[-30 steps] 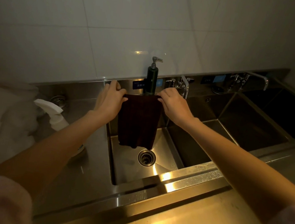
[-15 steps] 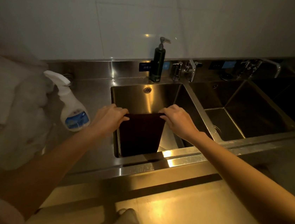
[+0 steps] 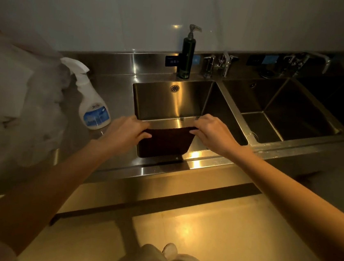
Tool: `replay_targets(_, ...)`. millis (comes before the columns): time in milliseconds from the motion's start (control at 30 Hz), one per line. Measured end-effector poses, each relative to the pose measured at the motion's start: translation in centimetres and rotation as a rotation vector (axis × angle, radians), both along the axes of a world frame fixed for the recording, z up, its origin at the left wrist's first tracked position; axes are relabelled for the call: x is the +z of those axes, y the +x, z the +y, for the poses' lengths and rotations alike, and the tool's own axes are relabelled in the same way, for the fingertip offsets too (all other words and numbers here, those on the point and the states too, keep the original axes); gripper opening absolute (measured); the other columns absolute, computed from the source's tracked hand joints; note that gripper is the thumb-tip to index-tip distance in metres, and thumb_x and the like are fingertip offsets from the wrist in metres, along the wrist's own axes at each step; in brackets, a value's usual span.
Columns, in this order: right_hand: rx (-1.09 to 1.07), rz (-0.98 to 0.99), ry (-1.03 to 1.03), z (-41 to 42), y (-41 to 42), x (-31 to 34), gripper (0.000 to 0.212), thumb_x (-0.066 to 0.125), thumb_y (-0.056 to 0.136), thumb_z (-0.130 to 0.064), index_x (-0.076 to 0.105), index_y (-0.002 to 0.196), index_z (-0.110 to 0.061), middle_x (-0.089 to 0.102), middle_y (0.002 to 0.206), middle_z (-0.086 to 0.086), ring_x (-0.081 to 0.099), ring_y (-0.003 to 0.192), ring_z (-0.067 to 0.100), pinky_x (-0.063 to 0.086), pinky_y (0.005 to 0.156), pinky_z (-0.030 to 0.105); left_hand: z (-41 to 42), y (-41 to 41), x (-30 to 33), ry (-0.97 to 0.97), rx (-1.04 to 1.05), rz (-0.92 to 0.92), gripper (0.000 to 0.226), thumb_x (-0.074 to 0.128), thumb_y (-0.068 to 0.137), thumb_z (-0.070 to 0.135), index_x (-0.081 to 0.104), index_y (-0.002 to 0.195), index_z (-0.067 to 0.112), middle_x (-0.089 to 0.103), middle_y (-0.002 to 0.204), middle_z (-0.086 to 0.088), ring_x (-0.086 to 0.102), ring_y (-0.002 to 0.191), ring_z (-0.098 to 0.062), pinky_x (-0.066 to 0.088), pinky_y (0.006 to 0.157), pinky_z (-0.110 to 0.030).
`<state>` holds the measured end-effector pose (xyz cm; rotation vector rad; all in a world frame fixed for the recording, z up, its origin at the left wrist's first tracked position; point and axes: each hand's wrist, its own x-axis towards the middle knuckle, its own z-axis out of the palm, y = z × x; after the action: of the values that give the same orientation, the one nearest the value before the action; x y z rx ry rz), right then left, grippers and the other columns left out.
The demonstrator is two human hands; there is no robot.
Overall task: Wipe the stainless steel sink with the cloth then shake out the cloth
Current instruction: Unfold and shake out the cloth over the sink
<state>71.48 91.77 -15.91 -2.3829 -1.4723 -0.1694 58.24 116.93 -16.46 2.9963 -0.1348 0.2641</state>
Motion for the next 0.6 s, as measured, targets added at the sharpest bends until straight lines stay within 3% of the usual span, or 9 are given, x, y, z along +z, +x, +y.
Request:
replay_targets(200,-0.036,-0.094,-0.016,-2.7,-6.0,-2.0,0.017,0.068,0.085,-0.009,0.07,0.102,-0.008,0.066,0.095,0.008,0.061,0.089,0.024,0.039,0.081,0.028,-1.9,-4.8,-2.6,-0.05,-0.132,0.077,0.025,0.054,0.095,0.039,0.063,0.113,0.025,0.058,0.092,0.005,0.052,0.079,-0.007,0.045,0.067,-0.026)
replay_targets(333,-0.071,-0.081,-0.045,-4.6,-9.5,-5.1,0.023,0.074,0.081,-0.012,0.072,0.103,-0.01,0.067,0.097,0.008,0.062,0.093,0.025,0.05,0.078,0.036,-3.4,-8.0,-5.7,0.041,-0.29,-0.022,0.023,0.078,0.076,0.024,0.074,0.098,0.017,0.071,0.091,-0.002,0.065,0.083,-0.018,0.051,0.062,-0.029)
replay_targets(600,-0.116,-0.062,-0.143,-6.2,-13.7,-11.6,0.027,0.085,0.067,-0.009,0.077,0.093,-0.011,0.069,0.085,0.006,0.066,0.085,0.024,0.052,0.071,0.031,-6.0,-11.0,-12.1,0.141,-0.35,-0.003,0.027,0.083,0.071,0.017,0.076,0.097,0.013,0.07,0.091,-0.006,0.063,0.078,-0.02,0.052,0.058,-0.029)
